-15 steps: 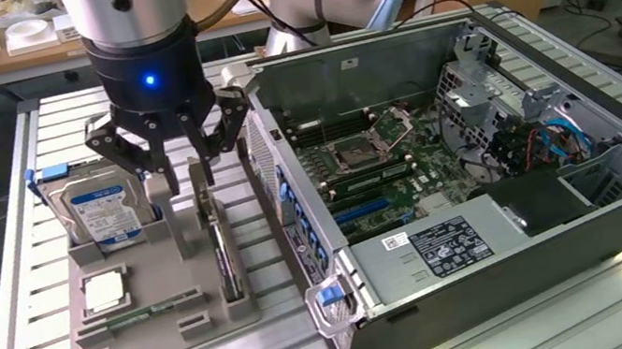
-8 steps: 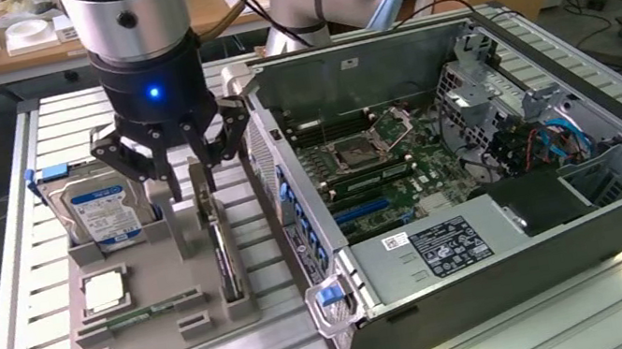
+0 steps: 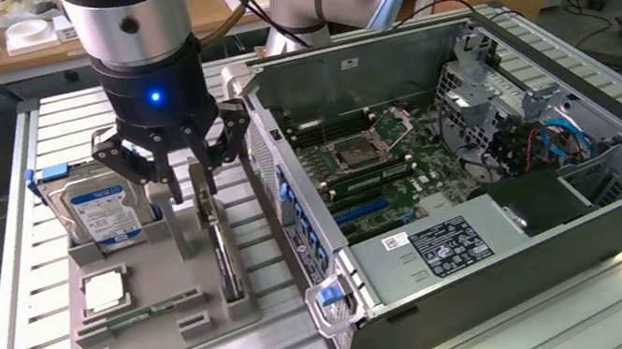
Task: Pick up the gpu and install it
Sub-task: 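Pick up the gpu and move the gpu toward the slot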
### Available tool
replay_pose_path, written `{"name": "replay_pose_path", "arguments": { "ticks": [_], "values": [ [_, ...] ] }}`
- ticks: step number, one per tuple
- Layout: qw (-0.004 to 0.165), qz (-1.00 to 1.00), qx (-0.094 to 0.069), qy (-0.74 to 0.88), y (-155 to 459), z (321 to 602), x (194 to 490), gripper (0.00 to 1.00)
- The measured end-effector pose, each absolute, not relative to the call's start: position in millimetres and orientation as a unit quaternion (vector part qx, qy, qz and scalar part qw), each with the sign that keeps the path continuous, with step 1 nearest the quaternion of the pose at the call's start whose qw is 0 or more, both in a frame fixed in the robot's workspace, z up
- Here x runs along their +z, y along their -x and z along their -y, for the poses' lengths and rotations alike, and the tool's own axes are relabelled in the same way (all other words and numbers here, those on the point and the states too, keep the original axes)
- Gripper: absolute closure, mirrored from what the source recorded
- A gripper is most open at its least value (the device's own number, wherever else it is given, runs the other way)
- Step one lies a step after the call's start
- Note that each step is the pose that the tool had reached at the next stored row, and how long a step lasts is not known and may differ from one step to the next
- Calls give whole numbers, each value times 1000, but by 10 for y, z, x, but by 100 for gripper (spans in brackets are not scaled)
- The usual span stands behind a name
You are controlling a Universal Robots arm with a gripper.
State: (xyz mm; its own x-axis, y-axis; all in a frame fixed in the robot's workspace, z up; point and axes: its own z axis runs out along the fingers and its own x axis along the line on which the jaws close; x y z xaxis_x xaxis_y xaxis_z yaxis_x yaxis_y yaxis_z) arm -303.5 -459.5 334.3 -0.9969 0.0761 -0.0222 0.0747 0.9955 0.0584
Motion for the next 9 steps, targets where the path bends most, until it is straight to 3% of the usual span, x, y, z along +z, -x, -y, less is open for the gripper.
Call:
{"name": "replay_pose_path", "arguments": {
  "ticks": [9],
  "values": [
    [12, -999, 29, -33, 3029, 4595, 3311, 58]
  ]
}}
